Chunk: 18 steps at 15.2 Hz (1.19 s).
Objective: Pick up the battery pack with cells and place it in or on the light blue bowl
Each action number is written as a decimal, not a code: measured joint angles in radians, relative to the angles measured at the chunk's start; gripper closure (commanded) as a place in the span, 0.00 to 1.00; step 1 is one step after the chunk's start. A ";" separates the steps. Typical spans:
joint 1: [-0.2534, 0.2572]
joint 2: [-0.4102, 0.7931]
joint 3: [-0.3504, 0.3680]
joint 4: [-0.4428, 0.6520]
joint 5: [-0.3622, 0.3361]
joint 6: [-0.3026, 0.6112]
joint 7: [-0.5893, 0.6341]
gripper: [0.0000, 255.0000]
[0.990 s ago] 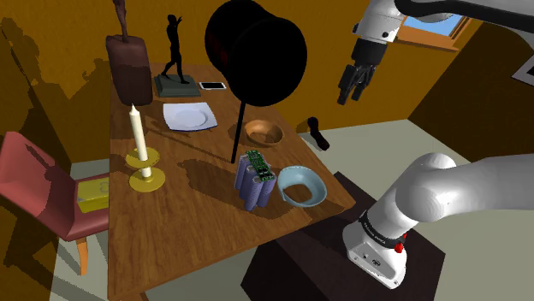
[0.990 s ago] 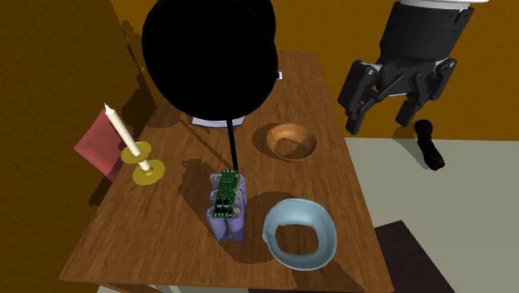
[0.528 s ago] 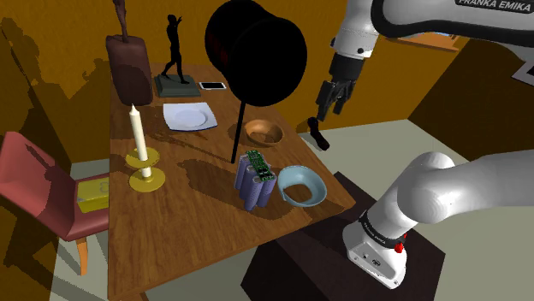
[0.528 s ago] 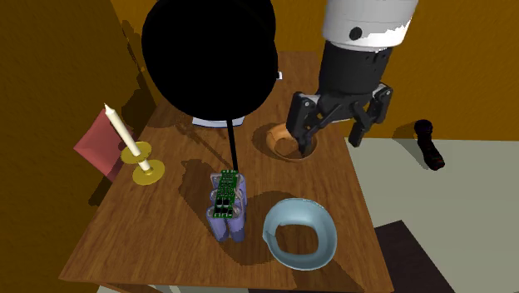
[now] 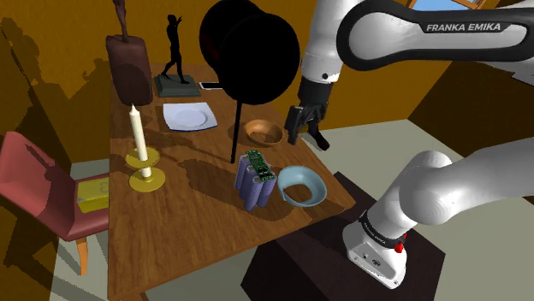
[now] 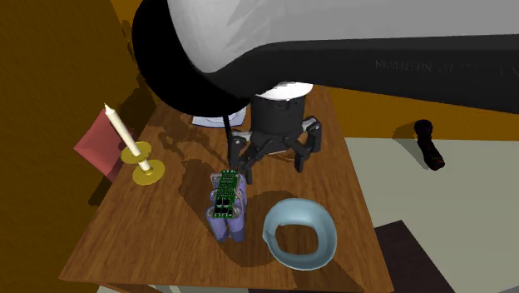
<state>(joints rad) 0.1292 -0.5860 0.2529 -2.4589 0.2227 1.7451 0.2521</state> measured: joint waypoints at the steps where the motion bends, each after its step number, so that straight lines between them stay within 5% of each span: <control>1: 0.009 0.016 0.021 0.000 0.011 0.016 0.020 0.00; 8: 0.052 0.202 0.167 0.038 0.053 0.168 0.159 0.00; 18: 0.060 0.260 0.200 -0.027 0.062 0.290 0.172 0.00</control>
<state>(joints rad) 0.1888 -0.3263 0.4530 -2.4858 0.2847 2.0348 0.4243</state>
